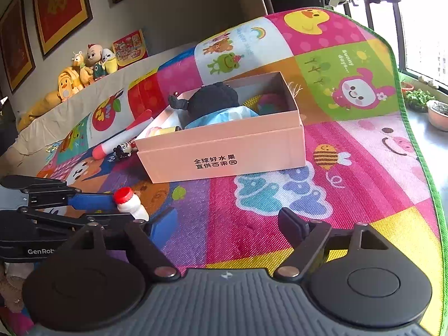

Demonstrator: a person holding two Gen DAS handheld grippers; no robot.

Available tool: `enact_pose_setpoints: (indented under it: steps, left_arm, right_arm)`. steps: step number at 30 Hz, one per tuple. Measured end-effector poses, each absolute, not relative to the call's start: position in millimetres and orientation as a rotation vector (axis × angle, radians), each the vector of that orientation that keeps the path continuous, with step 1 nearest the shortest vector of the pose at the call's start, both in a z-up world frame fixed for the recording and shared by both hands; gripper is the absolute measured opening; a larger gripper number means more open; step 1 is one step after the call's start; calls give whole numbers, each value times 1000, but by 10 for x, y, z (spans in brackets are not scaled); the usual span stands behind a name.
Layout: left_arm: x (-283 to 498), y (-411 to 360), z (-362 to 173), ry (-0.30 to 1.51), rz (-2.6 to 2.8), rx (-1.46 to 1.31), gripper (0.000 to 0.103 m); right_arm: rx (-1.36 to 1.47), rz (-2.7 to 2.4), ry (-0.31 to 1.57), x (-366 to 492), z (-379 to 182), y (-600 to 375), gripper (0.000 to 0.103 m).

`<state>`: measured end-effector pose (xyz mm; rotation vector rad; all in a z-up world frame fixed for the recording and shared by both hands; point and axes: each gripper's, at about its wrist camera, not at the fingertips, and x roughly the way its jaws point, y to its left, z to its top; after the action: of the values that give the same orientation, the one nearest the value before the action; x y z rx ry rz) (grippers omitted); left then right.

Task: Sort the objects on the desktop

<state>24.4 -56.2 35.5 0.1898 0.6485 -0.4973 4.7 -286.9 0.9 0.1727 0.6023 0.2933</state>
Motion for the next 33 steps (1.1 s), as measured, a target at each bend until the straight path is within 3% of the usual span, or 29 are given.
enact_pose_setpoints:
  steps: [2, 3, 7, 14, 16, 18, 33]
  left_arm:
    - [302, -363, 472, 601, -483, 100, 86]
    - [367, -259, 519, 573, -441, 68, 89]
    - [878, 42, 491, 534, -187, 108, 88]
    - [1668, 245, 131, 620, -64, 142, 83]
    - [1722, 234, 85, 622, -64, 161, 73]
    - [1709, 229, 82, 633, -89, 163, 39]
    - [52, -60, 354, 649, -498, 121, 37]
  right_arm:
    - [166, 288, 600, 43, 11, -2858, 85]
    - [163, 284, 596, 34, 12, -2855, 85]
    - [150, 272, 589, 15, 16, -2830, 86]
    - [142, 240, 608, 47, 1, -2822, 86]
    - [148, 232, 621, 71, -8, -2827, 86]
    - [150, 230, 633, 87, -20, -2830, 86]
    - [141, 224, 650, 118, -30, -2811, 88]
